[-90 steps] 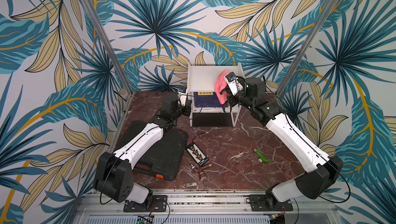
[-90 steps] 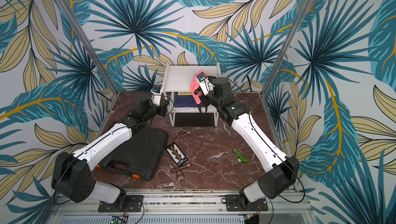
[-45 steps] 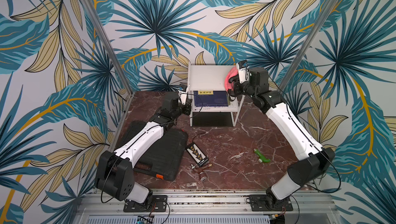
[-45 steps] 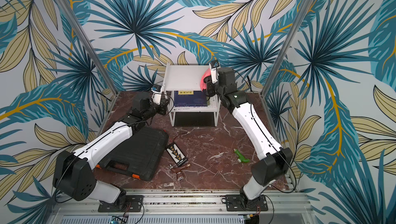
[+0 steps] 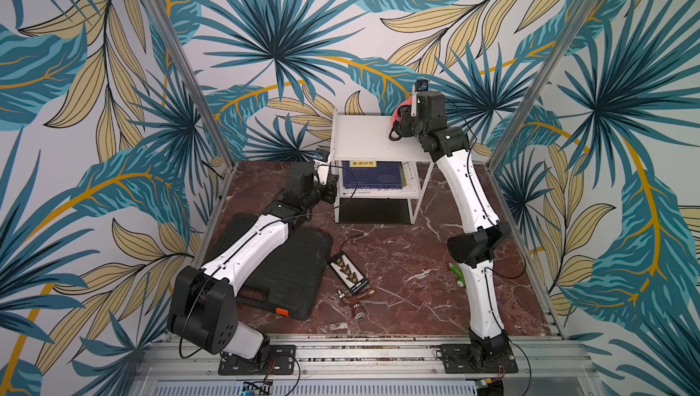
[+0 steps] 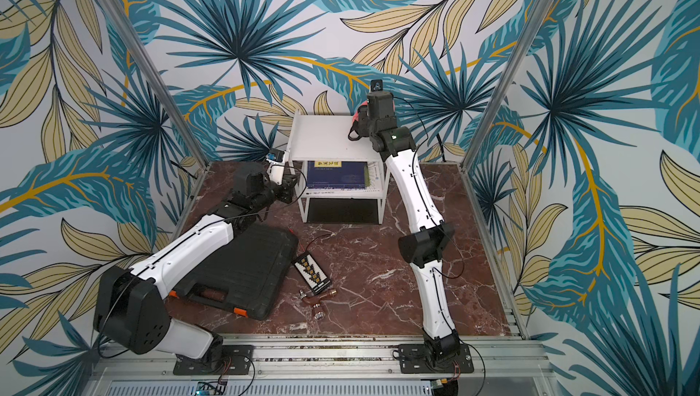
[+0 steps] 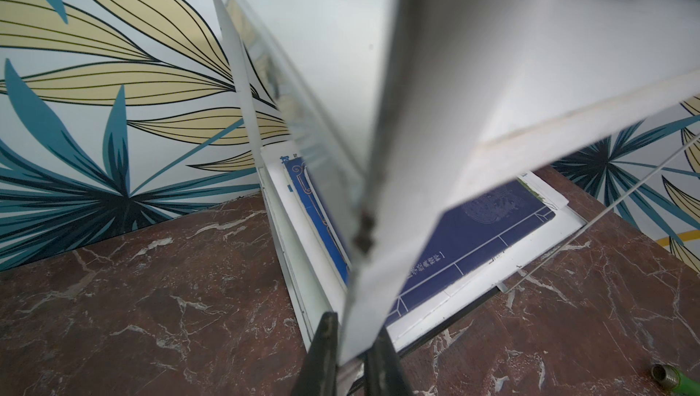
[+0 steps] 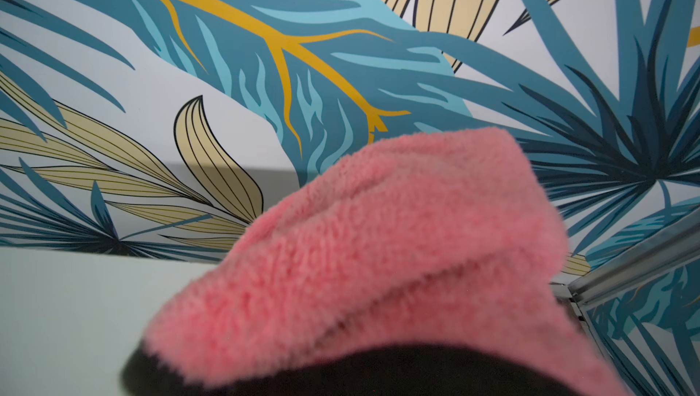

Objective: Wipe the bookshelf clean with a cloth
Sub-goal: Hold the shelf at the center of the board.

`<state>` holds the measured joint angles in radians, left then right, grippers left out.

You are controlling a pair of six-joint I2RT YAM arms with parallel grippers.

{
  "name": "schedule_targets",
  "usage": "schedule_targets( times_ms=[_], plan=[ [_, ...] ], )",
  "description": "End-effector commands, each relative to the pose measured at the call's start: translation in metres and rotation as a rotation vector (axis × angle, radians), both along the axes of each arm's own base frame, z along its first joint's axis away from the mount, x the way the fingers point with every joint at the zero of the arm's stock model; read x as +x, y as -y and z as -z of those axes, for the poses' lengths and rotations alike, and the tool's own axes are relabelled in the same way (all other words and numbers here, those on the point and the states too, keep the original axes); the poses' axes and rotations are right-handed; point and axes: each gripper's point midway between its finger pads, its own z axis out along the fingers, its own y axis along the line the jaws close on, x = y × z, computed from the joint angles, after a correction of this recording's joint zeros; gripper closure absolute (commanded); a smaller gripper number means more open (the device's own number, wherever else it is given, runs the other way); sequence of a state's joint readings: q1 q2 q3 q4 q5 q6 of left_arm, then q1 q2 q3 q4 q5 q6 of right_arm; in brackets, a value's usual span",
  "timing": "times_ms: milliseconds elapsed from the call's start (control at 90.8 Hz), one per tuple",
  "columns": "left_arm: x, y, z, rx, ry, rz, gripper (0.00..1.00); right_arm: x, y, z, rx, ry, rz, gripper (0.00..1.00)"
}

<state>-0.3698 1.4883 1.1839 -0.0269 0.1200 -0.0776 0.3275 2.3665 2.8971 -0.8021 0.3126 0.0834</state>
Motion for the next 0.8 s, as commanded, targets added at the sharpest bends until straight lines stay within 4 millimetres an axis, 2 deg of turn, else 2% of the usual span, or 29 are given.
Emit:
schedule_targets(
  times_ms=[0,66,88,209,375,474,573,672,793],
  plan=[
    [-0.001,-0.035,0.027,0.041,-0.116,-0.121,1.00,-0.029,-0.003,0.035,-0.047,-0.192,-0.063,1.00],
    [-0.006,-0.034,0.026,0.045,-0.113,-0.108,1.00,-0.045,-0.001,0.036,-0.081,-0.232,-0.096,1.00],
    [-0.008,-0.035,0.026,0.043,-0.110,-0.105,1.00,-0.052,-0.001,0.030,-0.084,-0.230,-0.111,1.00],
    [-0.016,-0.034,0.023,0.032,-0.096,-0.089,0.99,-0.077,-0.009,0.028,-0.095,-0.285,-0.198,1.00],
    [-0.024,-0.035,0.021,0.016,-0.087,-0.080,0.98,-0.092,-0.026,0.031,-0.174,-0.306,-0.249,1.00],
    [-0.028,-0.038,0.018,0.009,-0.068,-0.090,0.97,-0.088,-0.033,0.042,-0.199,-0.320,-0.249,1.00],
    [-0.030,-0.040,0.019,0.014,-0.060,-0.099,0.96,-0.069,-0.041,0.046,-0.197,-0.280,-0.242,1.00],
    [-0.029,-0.040,0.020,0.024,-0.064,-0.095,0.96,-0.043,-0.044,0.030,-0.193,-0.157,-0.207,1.00],
    [-0.027,-0.038,0.018,0.021,-0.064,-0.088,0.96,-0.036,-0.047,0.021,-0.177,-0.111,-0.211,1.00]
  ],
)
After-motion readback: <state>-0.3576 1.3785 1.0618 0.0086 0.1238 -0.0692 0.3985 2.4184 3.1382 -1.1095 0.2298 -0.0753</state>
